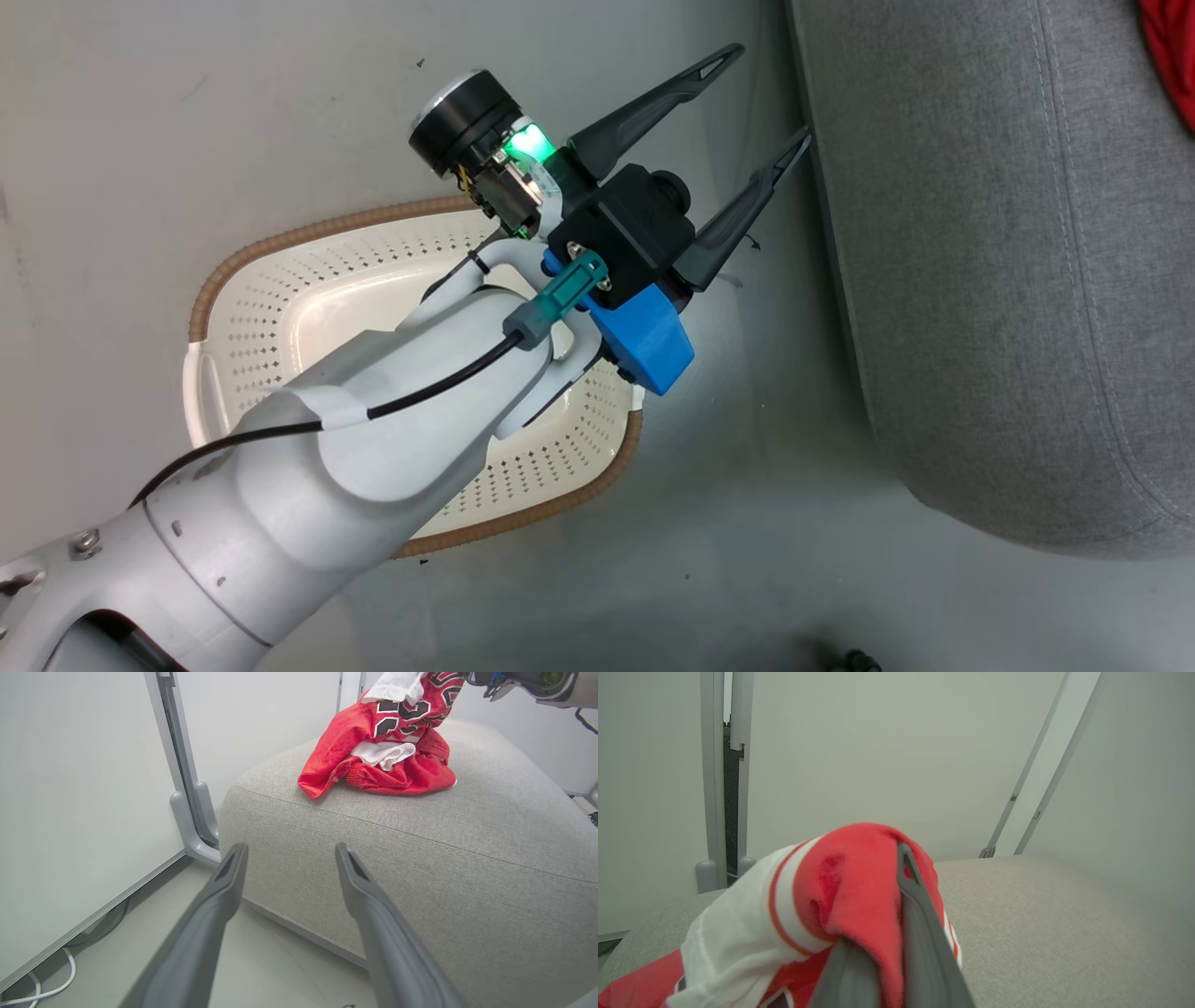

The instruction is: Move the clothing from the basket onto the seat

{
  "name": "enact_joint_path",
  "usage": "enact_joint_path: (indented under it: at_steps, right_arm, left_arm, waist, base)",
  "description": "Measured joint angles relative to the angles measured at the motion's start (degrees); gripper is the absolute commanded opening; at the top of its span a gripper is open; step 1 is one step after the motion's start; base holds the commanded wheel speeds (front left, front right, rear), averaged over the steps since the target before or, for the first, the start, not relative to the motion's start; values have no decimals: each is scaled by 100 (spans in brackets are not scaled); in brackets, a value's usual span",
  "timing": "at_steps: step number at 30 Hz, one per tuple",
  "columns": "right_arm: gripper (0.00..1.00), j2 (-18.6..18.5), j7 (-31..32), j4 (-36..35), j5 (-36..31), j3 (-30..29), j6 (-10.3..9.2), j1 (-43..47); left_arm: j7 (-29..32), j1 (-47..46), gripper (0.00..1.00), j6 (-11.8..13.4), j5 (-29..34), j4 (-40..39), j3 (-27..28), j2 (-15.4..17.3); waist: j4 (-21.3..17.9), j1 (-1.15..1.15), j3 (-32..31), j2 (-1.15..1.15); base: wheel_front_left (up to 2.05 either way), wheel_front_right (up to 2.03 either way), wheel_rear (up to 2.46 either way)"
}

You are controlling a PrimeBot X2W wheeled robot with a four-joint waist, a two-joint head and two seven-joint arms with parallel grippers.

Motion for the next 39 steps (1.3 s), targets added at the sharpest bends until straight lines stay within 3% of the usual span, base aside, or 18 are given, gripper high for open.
enact_joint_path:
  at_steps: [8,9,10,20,30,39]
  right_arm:
    - [0,227,-1,661,-7,96,0,261]
    - [72,229,0,683,-8,93,1,260]
    - [100,232,0,687,-9,96,0,257]
    - [100,402,0,212,-248,298,1,1032]
    - [100,855,0,-933,-290,657,0,2436]
    - [100,1249,-1,-1712,-176,1502,1,3211]
  left_arm:
    - [-40,0,100,42,-4,1,-34,9]
    - [-41,0,100,46,-11,2,-37,9]
    - [-47,1,100,47,-23,11,-42,8]
    - [-258,297,100,52,-165,172,-51,-97]
    - [-396,1065,100,151,-387,304,144,-100]
    - [-411,1965,100,256,-423,79,887,47]
  waist:
    - [41,0,-32,0]
    - [45,0,-40,0]
    - [47,0,-55,0]
    - [32,0,-606,0]
    - [125,-1,-1477,0]
    - [395,-2,-2177,0]
  base:
    - [0,0,0]
    - [0,0,0]
    - [0,0,0]
    - [0,0,0]
    - [0,0,0]
    - [0,0,0]
